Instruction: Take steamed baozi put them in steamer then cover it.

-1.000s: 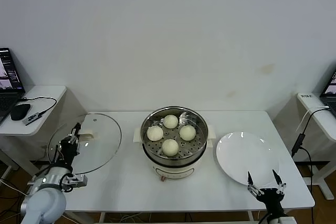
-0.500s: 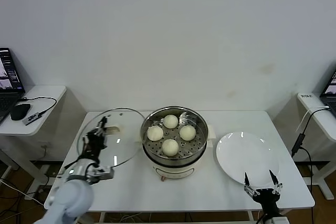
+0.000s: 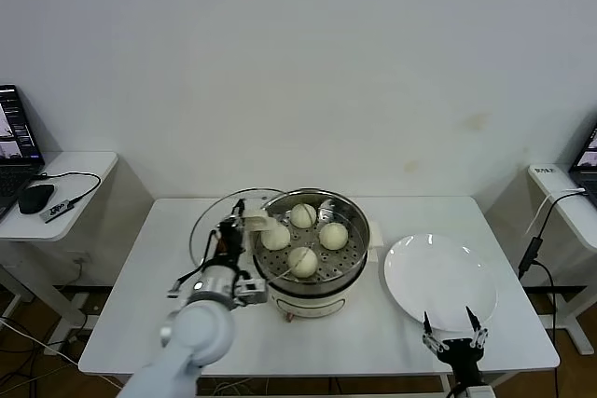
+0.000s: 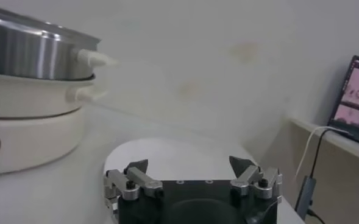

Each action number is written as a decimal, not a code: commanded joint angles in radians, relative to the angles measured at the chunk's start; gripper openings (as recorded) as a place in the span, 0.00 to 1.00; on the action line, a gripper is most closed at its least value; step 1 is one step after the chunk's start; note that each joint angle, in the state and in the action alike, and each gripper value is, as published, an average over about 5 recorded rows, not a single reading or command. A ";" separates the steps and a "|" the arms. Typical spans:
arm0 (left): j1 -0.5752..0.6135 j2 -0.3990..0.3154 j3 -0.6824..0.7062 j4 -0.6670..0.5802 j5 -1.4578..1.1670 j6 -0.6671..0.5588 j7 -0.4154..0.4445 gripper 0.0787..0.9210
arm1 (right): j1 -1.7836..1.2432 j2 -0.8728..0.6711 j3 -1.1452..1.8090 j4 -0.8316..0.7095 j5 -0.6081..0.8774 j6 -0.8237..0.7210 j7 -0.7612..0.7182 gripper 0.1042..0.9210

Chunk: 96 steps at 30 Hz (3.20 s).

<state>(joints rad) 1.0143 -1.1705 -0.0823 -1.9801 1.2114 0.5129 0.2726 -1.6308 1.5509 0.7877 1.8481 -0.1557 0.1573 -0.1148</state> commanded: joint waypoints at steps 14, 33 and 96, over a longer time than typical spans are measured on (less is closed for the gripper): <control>-0.158 -0.281 0.199 0.225 0.229 0.037 0.069 0.09 | 0.008 0.009 -0.009 -0.040 -0.034 0.008 0.002 0.88; -0.137 -0.314 0.174 0.287 0.268 0.014 0.046 0.09 | 0.015 0.006 -0.021 -0.055 -0.034 0.013 0.001 0.88; 0.863 -0.157 -0.470 -0.151 -1.446 -0.700 -0.505 0.88 | -0.173 -0.201 -0.135 0.068 0.206 0.046 0.005 0.88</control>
<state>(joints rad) 1.6964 -1.3138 -0.4598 -2.1572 0.0651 -0.0414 -0.1867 -1.7103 1.4693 0.6964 1.8529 -0.0867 0.2019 -0.1369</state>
